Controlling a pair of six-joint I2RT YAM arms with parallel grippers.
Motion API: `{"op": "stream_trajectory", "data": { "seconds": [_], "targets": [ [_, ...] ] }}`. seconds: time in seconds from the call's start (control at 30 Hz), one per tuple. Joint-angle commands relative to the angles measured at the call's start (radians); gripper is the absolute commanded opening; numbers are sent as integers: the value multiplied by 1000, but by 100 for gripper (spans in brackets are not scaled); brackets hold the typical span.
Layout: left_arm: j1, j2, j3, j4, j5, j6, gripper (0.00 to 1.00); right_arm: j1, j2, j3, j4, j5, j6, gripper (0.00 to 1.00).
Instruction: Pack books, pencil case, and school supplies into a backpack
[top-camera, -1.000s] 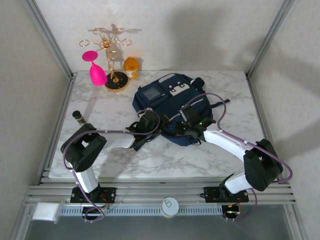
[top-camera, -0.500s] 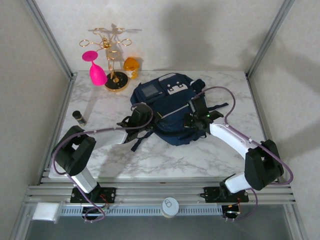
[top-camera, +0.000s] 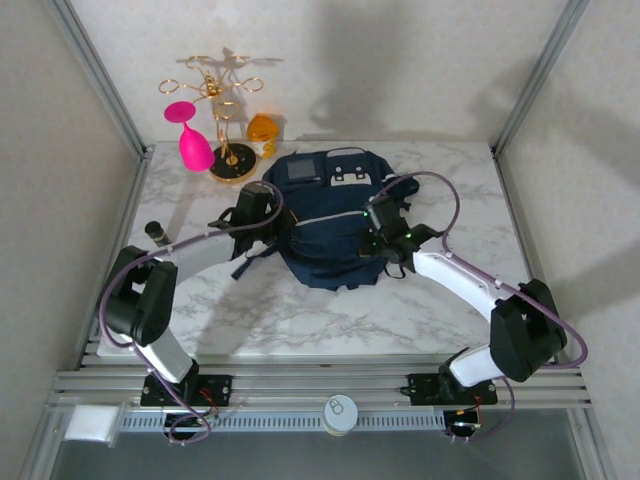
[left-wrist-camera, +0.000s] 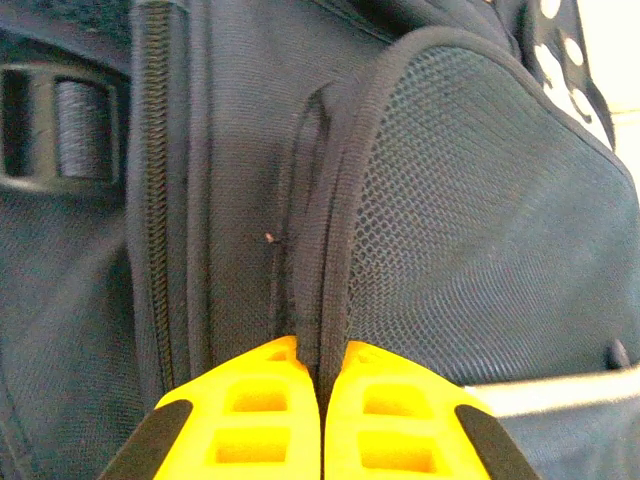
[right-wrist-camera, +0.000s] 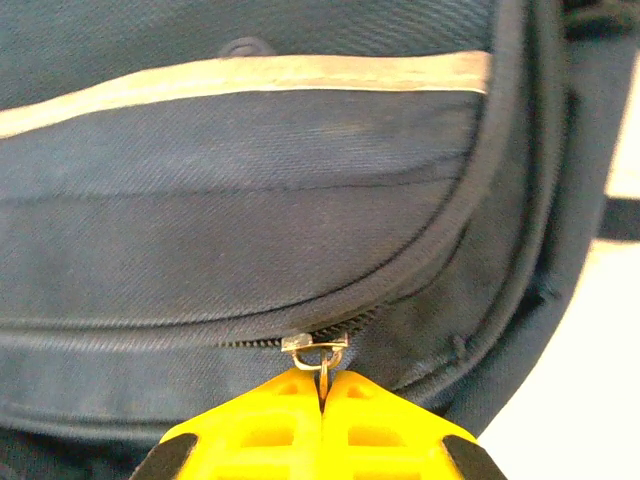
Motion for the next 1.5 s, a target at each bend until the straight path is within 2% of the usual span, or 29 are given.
{"op": "stream_trajectory", "data": {
  "seconds": [0.0, 0.07, 0.23, 0.37, 0.47, 0.6, 0.7, 0.8, 0.93, 1.03, 1.2, 1.3, 1.4, 1.47],
  "targets": [
    [47, 33, 54, 42, -69, 49, 0, 92, 14, -15, -19, -3, 91, 0],
    [74, 44, 62, 52, -34, 52, 5, 103, 32, 5, 2, -19, 102, 0],
    [94, -61, -37, 71, -17, 38, 46, 102, 64, 48, 14, -33, 81, 0],
    [80, -185, -201, 107, -5, -114, 57, 106, 74, 50, 15, -21, 63, 0],
    [11, -269, -320, 185, -31, -252, 63, 106, 60, 26, 46, -26, 63, 0],
    [-111, -271, -337, 192, -97, -379, 67, 105, 58, 21, 59, -32, 57, 0],
    [-170, -243, -342, 221, -188, -464, 66, 106, 63, 15, 65, -27, 46, 0],
    [-174, -203, -324, 253, -217, -515, 62, 105, 64, 20, 51, -4, 30, 0],
    [-197, -171, -251, 233, -307, -507, 58, 106, 51, 12, 33, 44, 13, 0],
    [-199, -119, -209, 215, -330, -522, 56, 105, 47, 8, 37, 49, -4, 0],
    [-204, -46, -151, 169, -392, -490, 43, 101, 60, 38, -34, 159, -23, 0],
    [-198, -27, -136, 116, -453, -455, 30, 80, 42, 41, -47, 168, -44, 0],
    [-177, -26, -128, 87, -457, -417, 13, 53, 25, 38, -57, 159, -68, 0],
    [-163, -36, -130, 68, -462, -385, 1, -2, 19, 38, -58, 161, -85, 0]
  ]
}}
